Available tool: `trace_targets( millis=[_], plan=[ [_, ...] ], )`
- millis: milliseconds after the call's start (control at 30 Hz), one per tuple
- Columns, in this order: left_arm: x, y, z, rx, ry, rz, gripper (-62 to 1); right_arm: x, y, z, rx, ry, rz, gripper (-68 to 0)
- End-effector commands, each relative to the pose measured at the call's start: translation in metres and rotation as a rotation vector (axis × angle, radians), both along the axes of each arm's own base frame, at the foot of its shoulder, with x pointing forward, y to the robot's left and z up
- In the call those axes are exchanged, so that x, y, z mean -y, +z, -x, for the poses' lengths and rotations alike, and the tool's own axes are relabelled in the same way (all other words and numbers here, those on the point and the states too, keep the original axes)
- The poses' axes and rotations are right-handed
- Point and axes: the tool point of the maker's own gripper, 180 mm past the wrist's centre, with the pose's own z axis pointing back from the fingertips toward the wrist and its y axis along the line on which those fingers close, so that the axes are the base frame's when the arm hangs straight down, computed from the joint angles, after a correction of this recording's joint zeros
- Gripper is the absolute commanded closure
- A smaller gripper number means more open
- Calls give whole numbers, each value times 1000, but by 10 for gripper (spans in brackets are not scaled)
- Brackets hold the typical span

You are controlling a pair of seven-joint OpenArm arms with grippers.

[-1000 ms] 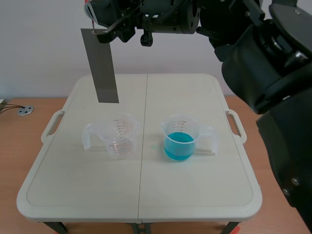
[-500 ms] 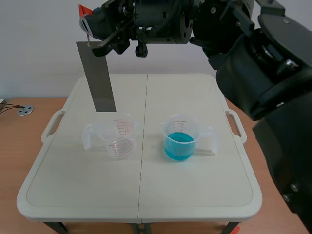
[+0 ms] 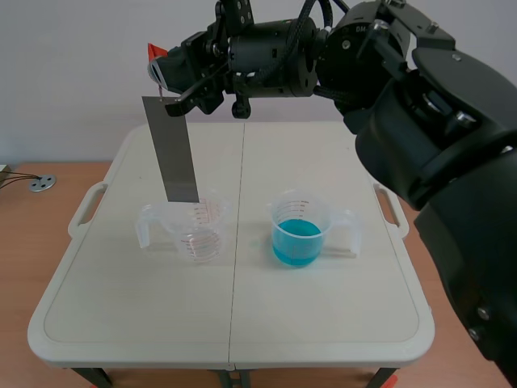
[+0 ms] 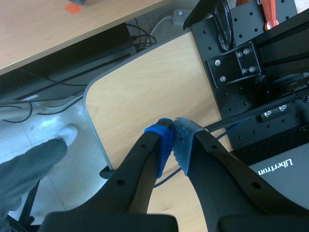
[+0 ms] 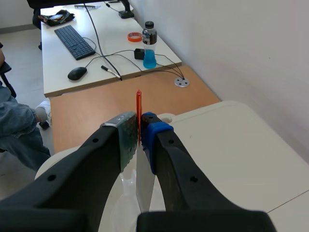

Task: Hold the metal plate by the orange handle, dip it into the blue solution, take it out and point at it, then put the plate back in the beaker on the left.
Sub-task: 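Put the plate into the left beaker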

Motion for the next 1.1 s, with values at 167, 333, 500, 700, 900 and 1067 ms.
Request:
trace_targets(
  millis=[167, 333, 500, 700, 900, 1067],
  plan=[
    [1, 3, -1, 8, 1, 12, -18, -1, -1, -1, -16, 4, -25, -15],
    [1, 3, -1, 7, 1, 12, -18, 0, -10, -1, -43, -1, -20, -15],
    [1, 3, -1, 7, 1, 12, -18, 2, -21, -4, -76, -10, -22, -15],
    [1, 3, -1, 7, 1, 12, -18, 4, -34, -7, -114, -23, -35, -15],
    [1, 3, -1, 7, 1, 12, -18, 5, -47, -10, -153, -36, -42, -15],
    [1, 3, -1, 7, 1, 12, -18, 1, -63, -9, -181, -38, -22, -15]
  ],
)
